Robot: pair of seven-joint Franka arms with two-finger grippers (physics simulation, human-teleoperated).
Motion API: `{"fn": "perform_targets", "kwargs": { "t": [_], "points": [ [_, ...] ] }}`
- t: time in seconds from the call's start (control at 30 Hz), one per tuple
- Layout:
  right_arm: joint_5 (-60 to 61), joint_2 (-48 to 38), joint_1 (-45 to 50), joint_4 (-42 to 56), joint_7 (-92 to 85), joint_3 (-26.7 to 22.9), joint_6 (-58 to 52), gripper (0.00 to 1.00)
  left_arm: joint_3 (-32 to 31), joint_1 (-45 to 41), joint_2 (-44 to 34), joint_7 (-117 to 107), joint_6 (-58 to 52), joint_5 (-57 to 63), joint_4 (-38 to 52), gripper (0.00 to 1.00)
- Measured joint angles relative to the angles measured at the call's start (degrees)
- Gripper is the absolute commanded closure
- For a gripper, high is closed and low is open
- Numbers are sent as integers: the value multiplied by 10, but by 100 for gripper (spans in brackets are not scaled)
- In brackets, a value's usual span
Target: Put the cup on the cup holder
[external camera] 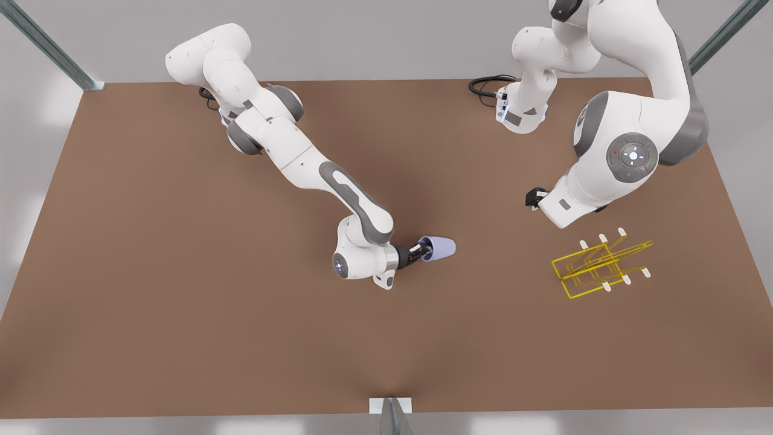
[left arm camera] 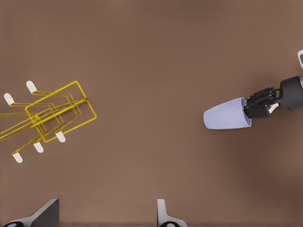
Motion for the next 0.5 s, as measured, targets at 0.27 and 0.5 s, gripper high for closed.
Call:
{"fn": "perform_targets", "kwargs": {
  "t": [0.27,0.5],
  "points": [
    [-15,-13,-40,-10,-7,-3,-9,0,0,0,0,0,0,0,0,0],
    [-125,-117,-184,-9,-13,-2,-124,0,-164,0,116,25,36,-6,5,0]
  ]
}}
